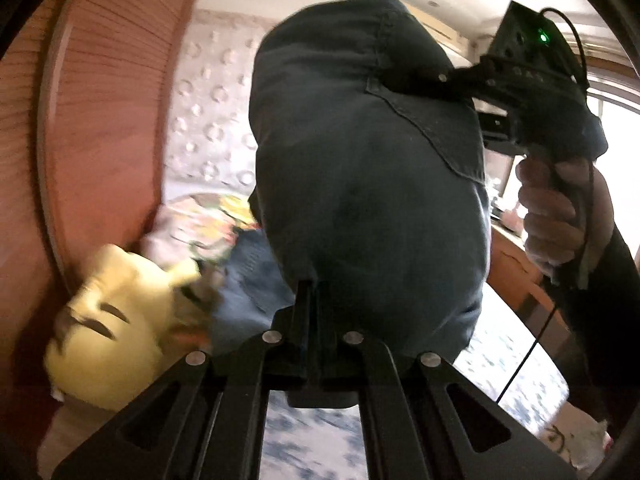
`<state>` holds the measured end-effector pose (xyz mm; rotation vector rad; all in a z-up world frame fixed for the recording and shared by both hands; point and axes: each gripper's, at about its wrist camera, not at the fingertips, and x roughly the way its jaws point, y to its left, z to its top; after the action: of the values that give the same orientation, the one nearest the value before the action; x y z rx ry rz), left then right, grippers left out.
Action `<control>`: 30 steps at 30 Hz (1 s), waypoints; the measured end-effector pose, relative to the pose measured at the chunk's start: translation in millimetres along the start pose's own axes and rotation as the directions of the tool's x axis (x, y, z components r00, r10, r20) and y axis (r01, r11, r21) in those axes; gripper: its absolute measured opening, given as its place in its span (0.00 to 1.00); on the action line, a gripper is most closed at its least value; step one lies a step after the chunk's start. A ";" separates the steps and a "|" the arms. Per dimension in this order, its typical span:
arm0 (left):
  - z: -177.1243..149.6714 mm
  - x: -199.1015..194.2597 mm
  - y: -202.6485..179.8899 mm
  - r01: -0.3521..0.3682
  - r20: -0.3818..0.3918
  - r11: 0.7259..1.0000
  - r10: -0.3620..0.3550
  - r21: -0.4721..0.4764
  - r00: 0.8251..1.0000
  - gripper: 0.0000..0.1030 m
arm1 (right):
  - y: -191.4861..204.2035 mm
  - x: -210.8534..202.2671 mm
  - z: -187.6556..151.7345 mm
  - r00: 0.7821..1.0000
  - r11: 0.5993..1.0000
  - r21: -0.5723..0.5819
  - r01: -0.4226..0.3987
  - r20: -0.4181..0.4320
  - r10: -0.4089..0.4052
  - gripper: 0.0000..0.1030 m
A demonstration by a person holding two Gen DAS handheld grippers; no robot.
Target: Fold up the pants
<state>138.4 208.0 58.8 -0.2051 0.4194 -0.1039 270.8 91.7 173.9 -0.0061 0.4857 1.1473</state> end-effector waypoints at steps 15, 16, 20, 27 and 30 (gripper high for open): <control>-3.4 142.5 72.7 -0.128 -0.186 0.992 0.130 0.021 0.974 0.03 | -239.3 170.5 -115.4 0.988 0.928 0.367 0.069 -0.151 -0.014 0.55; -2.6 145.9 70.7 -0.125 -0.188 0.992 0.127 0.024 0.974 0.03 | -245.6 166.4 -115.6 0.986 0.925 0.372 0.083 -0.163 -0.023 0.61; -5.0 157.1 67.6 -0.108 -0.212 0.994 0.112 0.031 0.971 0.03 | -250.1 158.2 -106.1 0.972 0.927 0.339 0.164 -0.214 -0.093 0.63; -16.1 154.0 54.5 -0.134 -0.250 0.990 0.142 0.047 0.958 0.03 | -215.7 154.6 -88.3 0.912 0.906 0.160 0.392 -0.198 -0.360 0.73; -10.5 136.5 48.7 -0.160 -0.219 0.985 0.169 0.060 0.961 0.03 | -184.3 135.8 -89.3 0.910 0.906 0.136 0.401 -0.173 -0.377 0.73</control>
<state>260.8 234.1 -14.8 -0.1164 0.6565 0.0288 442.5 109.9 -1.0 -0.0371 0.6754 0.7113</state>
